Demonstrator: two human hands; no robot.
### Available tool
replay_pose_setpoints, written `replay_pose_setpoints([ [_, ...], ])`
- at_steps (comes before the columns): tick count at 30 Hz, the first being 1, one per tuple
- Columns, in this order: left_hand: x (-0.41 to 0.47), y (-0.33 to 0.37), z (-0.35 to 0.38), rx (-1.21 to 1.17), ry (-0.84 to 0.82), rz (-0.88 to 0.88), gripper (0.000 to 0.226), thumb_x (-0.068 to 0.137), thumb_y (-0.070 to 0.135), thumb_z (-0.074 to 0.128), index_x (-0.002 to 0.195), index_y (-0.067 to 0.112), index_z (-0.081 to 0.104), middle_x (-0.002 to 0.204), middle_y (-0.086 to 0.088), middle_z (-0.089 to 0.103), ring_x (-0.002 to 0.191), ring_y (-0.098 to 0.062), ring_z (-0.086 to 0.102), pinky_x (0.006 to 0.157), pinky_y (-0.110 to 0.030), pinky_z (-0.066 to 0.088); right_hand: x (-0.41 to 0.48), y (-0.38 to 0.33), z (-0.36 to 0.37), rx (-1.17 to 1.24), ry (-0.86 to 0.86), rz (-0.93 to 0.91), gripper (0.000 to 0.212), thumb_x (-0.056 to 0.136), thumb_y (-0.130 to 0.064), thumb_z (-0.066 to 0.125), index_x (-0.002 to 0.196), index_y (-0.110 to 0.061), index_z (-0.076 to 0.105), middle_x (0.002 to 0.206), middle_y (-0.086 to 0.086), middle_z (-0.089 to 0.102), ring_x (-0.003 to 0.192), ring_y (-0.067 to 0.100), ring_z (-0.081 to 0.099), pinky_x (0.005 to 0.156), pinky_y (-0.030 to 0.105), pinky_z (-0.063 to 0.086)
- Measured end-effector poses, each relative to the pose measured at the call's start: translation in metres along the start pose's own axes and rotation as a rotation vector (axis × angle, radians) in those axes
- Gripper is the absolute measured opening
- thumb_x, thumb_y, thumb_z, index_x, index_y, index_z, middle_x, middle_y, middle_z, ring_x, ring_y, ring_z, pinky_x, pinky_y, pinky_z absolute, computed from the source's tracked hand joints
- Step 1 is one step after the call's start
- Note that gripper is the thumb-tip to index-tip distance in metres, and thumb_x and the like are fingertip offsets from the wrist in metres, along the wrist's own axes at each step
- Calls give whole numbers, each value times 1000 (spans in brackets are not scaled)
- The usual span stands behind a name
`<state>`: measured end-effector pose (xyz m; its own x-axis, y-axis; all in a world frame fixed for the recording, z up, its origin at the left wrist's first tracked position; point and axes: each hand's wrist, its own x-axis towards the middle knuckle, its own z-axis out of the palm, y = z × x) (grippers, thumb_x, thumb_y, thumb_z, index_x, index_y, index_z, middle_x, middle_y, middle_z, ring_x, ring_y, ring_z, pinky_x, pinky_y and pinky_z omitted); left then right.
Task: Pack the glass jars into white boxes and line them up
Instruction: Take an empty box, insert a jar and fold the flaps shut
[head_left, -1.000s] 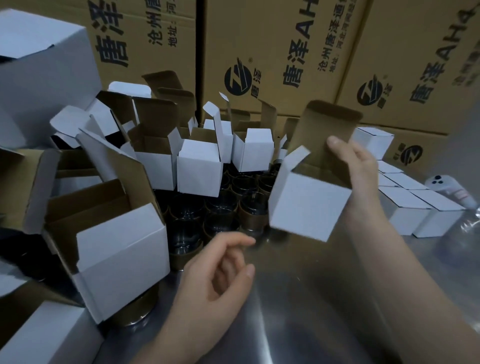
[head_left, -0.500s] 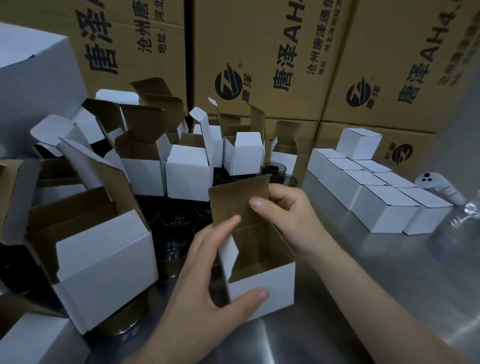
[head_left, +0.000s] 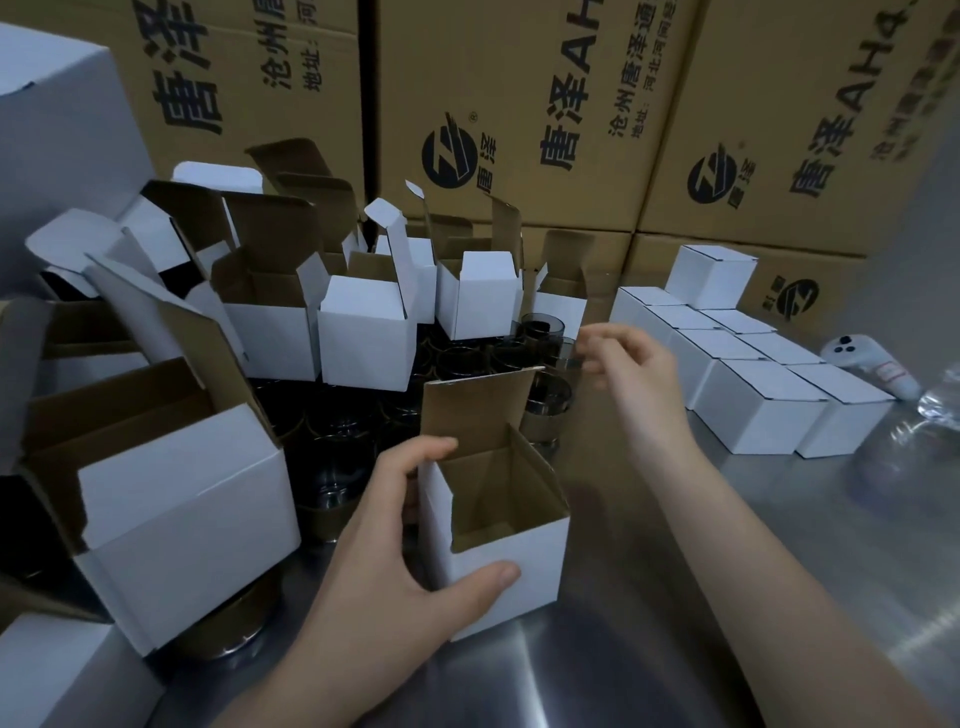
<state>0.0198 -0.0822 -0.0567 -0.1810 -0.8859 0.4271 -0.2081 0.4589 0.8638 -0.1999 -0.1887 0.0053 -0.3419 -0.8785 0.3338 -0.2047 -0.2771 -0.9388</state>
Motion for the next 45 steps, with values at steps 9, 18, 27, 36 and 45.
replay_pose_setpoints([
  [9, 1, 2, 2, -59, 29, 15, 80, 55, 46, 86, 120, 51, 39, 121, 27, 58, 109, 2, 62, 85, -11, 49, 4, 32, 7, -312, -282, 128, 72, 77, -38, 80, 136, -21, 43, 113, -5, 54, 99, 6, 56, 78, 21, 46],
  [18, 3, 3, 4, -96, 54, 16, 75, 53, 43, 84, 111, 54, 38, 114, 23, 61, 104, -2, 64, 82, -9, 48, 7, 46, 10, -296, -228, 120, 62, 73, -40, 84, 123, -26, 50, 106, -10, 59, 96, 7, 59, 80, 24, 49],
  [27, 4, 2, 4, -102, 58, 17, 74, 52, 42, 84, 110, 55, 39, 114, 23, 62, 104, -2, 65, 83, -11, 49, 15, 33, -9, -256, -362, 174, 50, 79, -21, 80, 124, -19, 59, 112, -6, 66, 96, -1, 60, 72, 9, 45],
  [36, 4, 3, 3, -81, 46, 10, 75, 53, 44, 83, 111, 55, 38, 114, 25, 61, 105, 1, 63, 81, -7, 47, 18, 28, -16, -325, -460, 191, 61, 88, -14, 67, 144, -23, 46, 136, -1, 54, 125, 16, 51, 108, 32, 41],
  [45, 4, 2, 3, -64, 44, 14, 75, 53, 44, 84, 112, 53, 38, 116, 24, 61, 104, 0, 63, 81, -8, 47, 13, 38, -5, -431, -282, 111, 63, 74, -39, 83, 126, -18, 55, 120, -1, 62, 106, 15, 59, 91, 33, 52],
])
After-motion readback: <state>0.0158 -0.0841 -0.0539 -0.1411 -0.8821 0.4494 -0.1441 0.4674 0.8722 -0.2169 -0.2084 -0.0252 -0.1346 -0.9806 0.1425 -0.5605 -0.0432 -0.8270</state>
